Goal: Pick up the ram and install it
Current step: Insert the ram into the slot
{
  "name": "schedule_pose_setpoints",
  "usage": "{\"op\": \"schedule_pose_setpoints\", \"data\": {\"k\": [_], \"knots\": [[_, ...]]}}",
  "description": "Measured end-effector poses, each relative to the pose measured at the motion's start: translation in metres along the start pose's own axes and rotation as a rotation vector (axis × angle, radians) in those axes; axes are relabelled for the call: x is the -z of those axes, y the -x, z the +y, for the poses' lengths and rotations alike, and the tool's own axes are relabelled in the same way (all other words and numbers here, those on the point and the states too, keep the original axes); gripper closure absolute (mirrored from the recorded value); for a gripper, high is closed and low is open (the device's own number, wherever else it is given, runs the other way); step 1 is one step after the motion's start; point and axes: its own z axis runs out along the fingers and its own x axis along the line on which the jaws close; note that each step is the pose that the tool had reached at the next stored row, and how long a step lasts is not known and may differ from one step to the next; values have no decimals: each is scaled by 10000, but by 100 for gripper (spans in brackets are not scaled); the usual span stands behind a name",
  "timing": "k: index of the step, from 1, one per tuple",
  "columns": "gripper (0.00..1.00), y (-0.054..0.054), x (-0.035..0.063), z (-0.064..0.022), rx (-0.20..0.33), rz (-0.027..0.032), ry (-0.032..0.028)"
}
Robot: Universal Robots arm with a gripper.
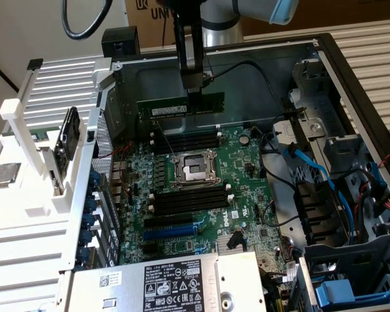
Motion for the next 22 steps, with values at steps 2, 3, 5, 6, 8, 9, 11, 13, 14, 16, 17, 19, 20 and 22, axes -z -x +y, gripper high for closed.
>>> {"op": "schedule_pose_setpoints", "data": {"k": [2,3,5,6,8,9,11,13,14,16,17,19,20,22], "knots": [[88,-6,-91,5,0,0,0],[88,-8,-109,6,0,1,0],[88,-10,-163,8,0,1,1],[88,-11,-182,9,0,2,1],[88,-12,-219,11,0,0,0],[88,-13,-237,12,0,1,1],[88,-15,-273,12,0,1,1],[88,-17,-346,5,1,0,0],[88,-18,-366,0,0,0,0],[88,-18,-402,-15,0,1,1],[88,-17,-422,-29,0,2,2],[88,-8,-460,-64,0,3,2],[88,-1,-479,-78,1,1,0],[88,12,-519,-82,-1,3,-2]]}}
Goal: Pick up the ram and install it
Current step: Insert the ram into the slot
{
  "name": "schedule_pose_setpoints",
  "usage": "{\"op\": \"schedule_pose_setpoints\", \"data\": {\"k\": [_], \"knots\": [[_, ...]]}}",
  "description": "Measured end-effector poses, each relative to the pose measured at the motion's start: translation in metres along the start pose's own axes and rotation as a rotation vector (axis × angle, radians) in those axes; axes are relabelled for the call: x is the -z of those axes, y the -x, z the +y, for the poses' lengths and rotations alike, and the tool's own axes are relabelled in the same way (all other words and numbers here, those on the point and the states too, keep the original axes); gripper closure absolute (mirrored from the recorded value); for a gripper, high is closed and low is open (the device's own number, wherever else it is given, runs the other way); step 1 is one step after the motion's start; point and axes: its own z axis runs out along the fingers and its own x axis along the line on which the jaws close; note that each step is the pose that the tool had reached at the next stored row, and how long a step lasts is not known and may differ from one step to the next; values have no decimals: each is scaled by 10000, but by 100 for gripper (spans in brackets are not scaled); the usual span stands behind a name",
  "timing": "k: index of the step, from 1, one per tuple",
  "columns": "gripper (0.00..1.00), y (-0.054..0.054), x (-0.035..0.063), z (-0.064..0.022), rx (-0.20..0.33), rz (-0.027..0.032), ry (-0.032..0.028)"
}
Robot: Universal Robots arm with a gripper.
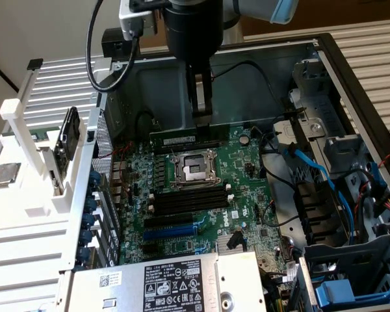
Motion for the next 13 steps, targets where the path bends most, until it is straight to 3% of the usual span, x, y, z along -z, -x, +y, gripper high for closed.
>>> {"op": "schedule_pose_setpoints", "data": {"k": [4,13], "knots": [[88,0,-88,4,4,46,2],[88,-90,-236,28,4,49,-1]]}}
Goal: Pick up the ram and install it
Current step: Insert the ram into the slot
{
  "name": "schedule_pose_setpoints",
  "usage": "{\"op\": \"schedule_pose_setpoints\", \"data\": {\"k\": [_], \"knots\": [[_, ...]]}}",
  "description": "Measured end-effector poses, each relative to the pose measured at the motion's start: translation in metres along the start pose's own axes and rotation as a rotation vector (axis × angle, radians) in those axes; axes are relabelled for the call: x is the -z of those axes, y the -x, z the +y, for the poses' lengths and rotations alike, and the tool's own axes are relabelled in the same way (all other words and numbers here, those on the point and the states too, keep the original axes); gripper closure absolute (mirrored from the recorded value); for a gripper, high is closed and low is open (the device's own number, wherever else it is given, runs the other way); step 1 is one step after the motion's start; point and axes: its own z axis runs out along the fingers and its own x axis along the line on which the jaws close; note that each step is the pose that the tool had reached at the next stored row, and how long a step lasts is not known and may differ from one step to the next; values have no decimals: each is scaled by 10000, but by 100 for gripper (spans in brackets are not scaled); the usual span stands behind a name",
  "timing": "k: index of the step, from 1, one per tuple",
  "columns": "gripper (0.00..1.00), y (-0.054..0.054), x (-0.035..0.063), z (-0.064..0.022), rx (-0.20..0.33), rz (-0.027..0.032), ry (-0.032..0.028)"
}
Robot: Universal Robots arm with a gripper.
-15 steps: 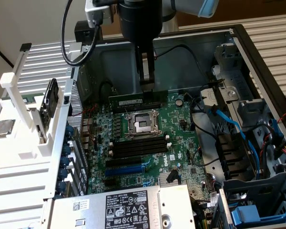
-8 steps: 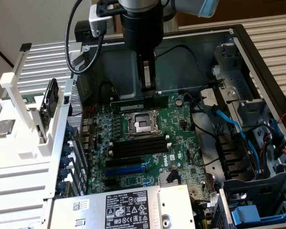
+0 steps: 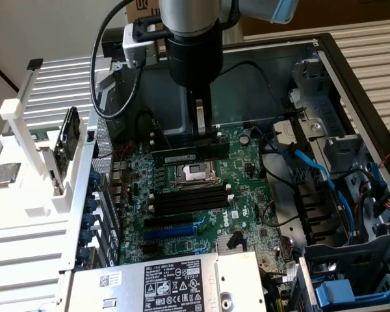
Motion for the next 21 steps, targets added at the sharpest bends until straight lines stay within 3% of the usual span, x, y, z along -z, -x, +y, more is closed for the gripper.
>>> {"op": "schedule_pose_setpoints", "data": {"k": [6,9,10,11,12,13,16,17,18,19,21], "knots": [[88,-55,-62,17,4,62,-1],[88,-67,-84,21,9,154,-4],[88,-68,-87,22,11,216,-4],[88,-63,-97,22,34,577,-16],[88,-58,-102,23,45,683,-18],[88,-57,-111,23,53,718,-22],[88,-59,-154,25,57,724,-35],[88,-62,-234,30,53,683,-40],[88,-62,-243,30,51,643,-40],[88,-65,-262,31,46,562,-39],[88,-68,-261,31,48,561,-37]]}}
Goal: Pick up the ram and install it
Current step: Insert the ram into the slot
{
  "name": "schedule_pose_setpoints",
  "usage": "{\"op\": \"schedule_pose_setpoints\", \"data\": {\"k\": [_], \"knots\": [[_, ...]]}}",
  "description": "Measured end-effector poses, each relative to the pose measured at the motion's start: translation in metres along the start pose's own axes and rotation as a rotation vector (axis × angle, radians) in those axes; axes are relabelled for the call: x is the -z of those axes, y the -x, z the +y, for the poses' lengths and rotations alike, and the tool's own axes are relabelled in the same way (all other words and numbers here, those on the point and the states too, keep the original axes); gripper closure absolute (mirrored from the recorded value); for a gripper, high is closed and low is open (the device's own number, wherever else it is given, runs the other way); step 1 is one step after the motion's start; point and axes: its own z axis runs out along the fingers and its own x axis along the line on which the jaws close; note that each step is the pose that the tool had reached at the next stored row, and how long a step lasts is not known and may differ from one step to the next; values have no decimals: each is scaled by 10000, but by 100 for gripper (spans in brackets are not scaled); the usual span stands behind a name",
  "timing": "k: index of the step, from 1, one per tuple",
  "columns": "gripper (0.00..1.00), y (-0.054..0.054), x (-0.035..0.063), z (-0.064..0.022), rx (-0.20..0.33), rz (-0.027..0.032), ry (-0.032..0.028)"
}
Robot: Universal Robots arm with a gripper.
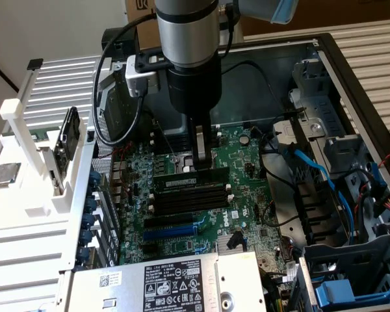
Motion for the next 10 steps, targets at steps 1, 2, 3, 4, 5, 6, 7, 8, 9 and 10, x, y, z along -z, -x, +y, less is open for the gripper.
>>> {"op": "schedule_pose_setpoints", "data": {"k": [1,2,3,4,5,6,7,8,9,10], "knots": [[88,-2,-1,0,0,0,0],[88,-6,-2,0,0,0,0],[88,-12,-13,2,0,-4,0],[88,-17,-15,3,-1,-8,0],[88,-26,-17,3,0,-14,1],[88,-64,-30,5,-5,-91,3],[88,-71,-32,5,-7,-135,3],[88,-78,-33,4,-10,-183,5],[88,-117,-46,4,-20,-344,9],[88,-117,-52,5,-21,-348,8]]}}
